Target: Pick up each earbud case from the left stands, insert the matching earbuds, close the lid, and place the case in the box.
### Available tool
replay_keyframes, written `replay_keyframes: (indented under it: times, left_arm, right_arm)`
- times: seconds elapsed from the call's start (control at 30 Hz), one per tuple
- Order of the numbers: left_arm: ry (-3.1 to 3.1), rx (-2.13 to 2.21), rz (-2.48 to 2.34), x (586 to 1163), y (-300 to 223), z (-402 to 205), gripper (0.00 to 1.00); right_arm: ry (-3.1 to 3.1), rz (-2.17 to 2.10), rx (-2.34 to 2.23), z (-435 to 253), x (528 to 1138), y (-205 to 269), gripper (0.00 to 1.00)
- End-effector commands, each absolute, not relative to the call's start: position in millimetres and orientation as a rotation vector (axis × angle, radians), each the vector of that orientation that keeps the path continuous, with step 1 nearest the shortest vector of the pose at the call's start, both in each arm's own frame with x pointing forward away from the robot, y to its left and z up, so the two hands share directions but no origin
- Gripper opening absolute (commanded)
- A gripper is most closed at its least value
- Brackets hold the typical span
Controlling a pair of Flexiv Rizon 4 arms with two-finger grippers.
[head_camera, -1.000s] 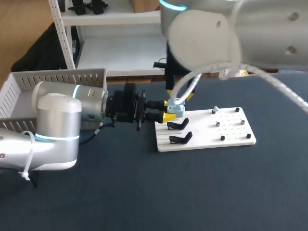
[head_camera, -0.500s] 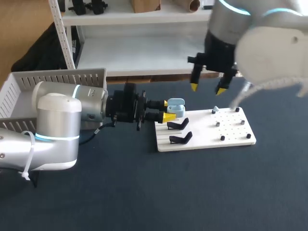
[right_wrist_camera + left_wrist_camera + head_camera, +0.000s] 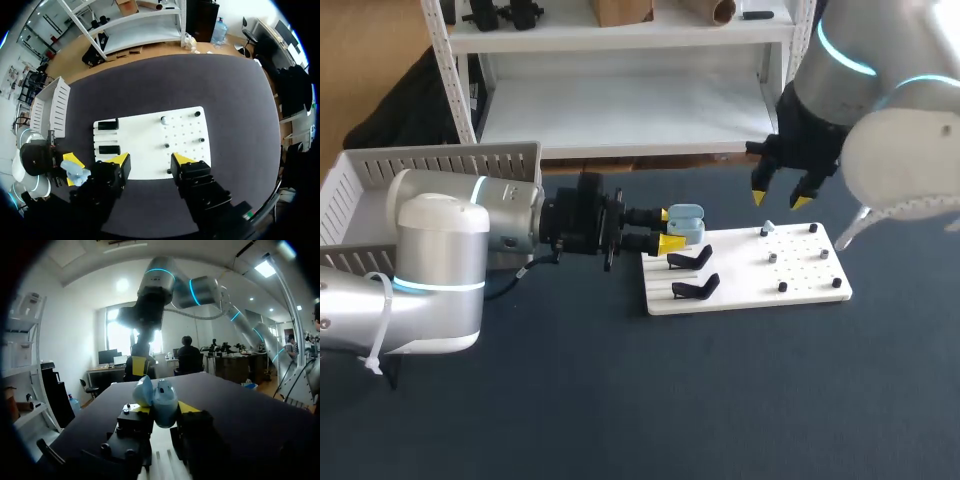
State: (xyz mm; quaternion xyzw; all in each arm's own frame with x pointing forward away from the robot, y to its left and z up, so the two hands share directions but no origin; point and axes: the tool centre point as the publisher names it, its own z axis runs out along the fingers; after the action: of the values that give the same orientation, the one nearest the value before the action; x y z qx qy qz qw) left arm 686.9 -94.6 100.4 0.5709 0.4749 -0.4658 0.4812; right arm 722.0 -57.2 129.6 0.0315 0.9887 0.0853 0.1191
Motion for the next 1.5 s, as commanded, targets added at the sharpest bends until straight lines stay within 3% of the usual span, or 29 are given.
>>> replay_keyframes:
  times: [0.03, 0.27, 0.7, 1.27, 1.5]
  left_arm:
    - [1.155, 1.390, -1.136, 687.3, -94.4, 99.6, 0.00]
    - [1.155, 1.390, -1.136, 687.3, -94.4, 99.6, 0.00]
    - [1.155, 1.390, -1.136, 687.3, -94.4, 99.6, 0.00]
    - [1.155, 1.390, -1.136, 687.3, -94.4, 99.6, 0.00]
    - [1.155, 1.390, -1.136, 687.3, -94.4, 99.6, 0.00]
  right_arm:
    - [2.933, 0.194, 0.137, 112.9, 743.8, -48.7, 0.50]
    - [2.973, 0.175, 0.259, 85.5, 753.6, -60.3, 0.53]
    - [2.959, 0.242, 0.326, 53.3, 762.7, -73.4, 0.42]
    - [2.974, 0.274, 0.365, 37.4, 777.4, -67.9, 0.40]
    - [2.965, 0.281, 0.385, 33.6, 781.3, -68.8, 0.35]
